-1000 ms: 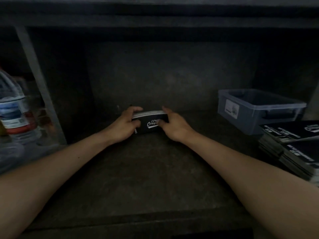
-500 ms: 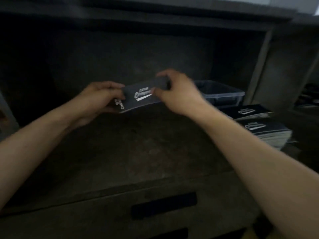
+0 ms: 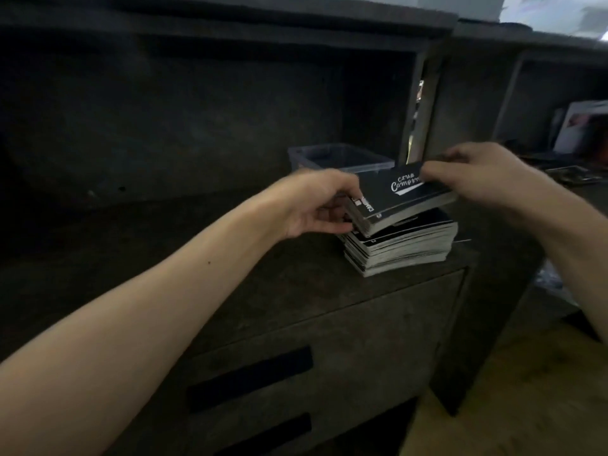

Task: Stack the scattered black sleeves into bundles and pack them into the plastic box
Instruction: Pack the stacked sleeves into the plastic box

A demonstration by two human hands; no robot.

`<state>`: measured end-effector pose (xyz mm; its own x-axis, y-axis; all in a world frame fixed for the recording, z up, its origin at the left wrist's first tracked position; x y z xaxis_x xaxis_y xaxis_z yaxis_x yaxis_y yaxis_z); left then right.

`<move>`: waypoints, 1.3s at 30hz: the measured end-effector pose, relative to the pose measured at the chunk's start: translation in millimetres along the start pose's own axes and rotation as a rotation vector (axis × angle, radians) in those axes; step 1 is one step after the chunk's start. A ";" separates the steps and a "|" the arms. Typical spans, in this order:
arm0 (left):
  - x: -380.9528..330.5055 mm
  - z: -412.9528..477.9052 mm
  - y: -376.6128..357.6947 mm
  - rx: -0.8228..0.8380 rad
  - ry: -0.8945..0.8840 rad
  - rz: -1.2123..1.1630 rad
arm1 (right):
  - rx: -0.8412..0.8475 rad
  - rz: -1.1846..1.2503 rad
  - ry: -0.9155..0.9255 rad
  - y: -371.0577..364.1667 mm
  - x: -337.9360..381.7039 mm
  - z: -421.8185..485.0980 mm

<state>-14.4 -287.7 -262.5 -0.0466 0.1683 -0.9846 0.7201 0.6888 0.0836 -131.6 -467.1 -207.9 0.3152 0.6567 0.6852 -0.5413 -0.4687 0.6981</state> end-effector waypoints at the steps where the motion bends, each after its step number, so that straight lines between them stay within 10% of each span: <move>1: 2.3 3.6 -1.2 -0.018 -0.006 0.043 | -0.006 -0.003 -0.004 -1.9 -5.0 1.0; 21: 7.9 22.9 46.6 -0.301 -0.206 0.285 | -0.093 -0.046 0.041 14.0 1.2 20.5; 39: -39.4 76.0 115.9 -0.220 -0.554 1.397 | 0.500 -0.468 -0.036 -113.4 53.2 124.1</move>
<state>123.5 -268.2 -225.6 0.8590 0.5113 -0.0260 -0.1519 0.3030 0.9408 43.3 -452.3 -224.9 0.4584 0.8405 0.2887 0.0806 -0.3628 0.9284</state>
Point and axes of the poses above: each hand's wrist, its own z-axis towards the middle knuckle, its own y-axis out of the back of the hand, x = y × z, the point moved 9 cm from there along z, towards the middle knuckle, and after that the axes turned 2 degrees about x, right-handed, at the moved point
